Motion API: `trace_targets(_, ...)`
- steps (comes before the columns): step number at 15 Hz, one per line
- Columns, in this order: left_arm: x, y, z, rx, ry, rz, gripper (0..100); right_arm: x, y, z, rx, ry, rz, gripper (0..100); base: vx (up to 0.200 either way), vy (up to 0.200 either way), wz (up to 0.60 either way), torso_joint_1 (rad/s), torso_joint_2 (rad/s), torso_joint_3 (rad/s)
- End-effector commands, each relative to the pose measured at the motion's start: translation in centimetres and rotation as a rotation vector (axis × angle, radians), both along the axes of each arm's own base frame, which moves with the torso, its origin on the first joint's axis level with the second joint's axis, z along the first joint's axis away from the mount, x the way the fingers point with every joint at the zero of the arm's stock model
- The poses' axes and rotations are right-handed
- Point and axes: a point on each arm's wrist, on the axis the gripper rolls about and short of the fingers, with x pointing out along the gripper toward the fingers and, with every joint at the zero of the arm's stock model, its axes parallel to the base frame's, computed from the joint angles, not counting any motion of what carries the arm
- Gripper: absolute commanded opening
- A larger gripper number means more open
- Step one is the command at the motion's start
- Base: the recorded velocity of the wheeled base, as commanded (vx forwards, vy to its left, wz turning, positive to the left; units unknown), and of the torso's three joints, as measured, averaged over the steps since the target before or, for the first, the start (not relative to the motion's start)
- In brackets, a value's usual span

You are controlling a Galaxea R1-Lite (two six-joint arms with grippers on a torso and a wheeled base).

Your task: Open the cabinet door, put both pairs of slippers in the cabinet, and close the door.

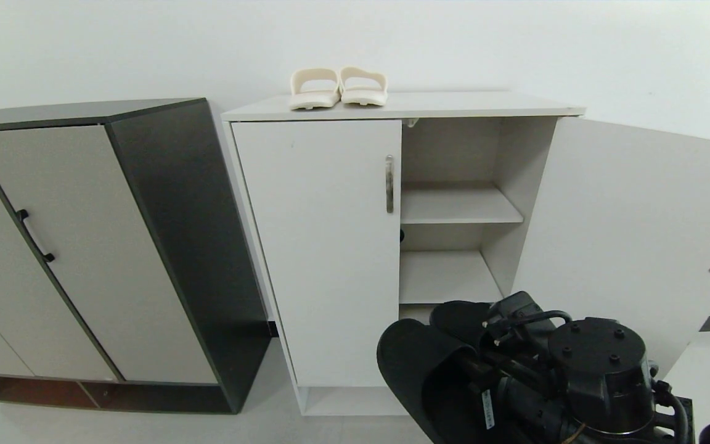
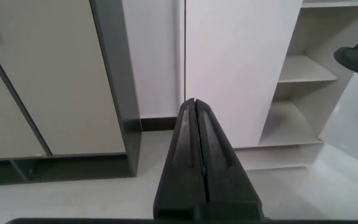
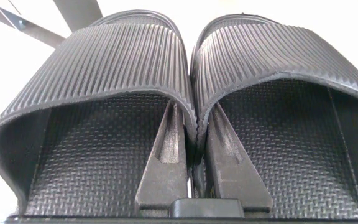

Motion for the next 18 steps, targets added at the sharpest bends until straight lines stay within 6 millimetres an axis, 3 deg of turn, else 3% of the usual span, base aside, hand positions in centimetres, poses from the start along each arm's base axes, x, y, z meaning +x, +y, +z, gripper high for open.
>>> trace_targets(1, 0.0, 0.0, 0.0, 0.001, 0.003, 0.000, 0, 0.1, 0.1, -0.2, -0.006, 0.007, 0.001, 0, 0.000, 0.000, 0.00, 0.000, 0.00, 0.000)
trace_targets(3, 0.0, 0.0, 0.0, 0.003, 0.003, 0.000, 0, 0.0, 0.0, -0.3, -0.004, 0.009, -0.002, 0, 0.000, 0.000, 0.00, 0.000, 0.00, 0.000)
trace_targets(12, 0.0, 0.0, 0.0, 0.003, 0.003, 0.000, 0, 0.4, 0.6, -0.9, -0.021, 0.022, 0.000, 0, 0.000, -0.200, 0.00, 0.003, 0.00, 0.002)
trace_targets(18, 0.0, 0.0, 0.0, -0.005, 0.004, 0.000, 0, 2.1, 5.1, -1.8, 0.026, 0.023, -0.012, 0, 0.000, 0.000, 0.00, 0.000, 0.00, 0.000)
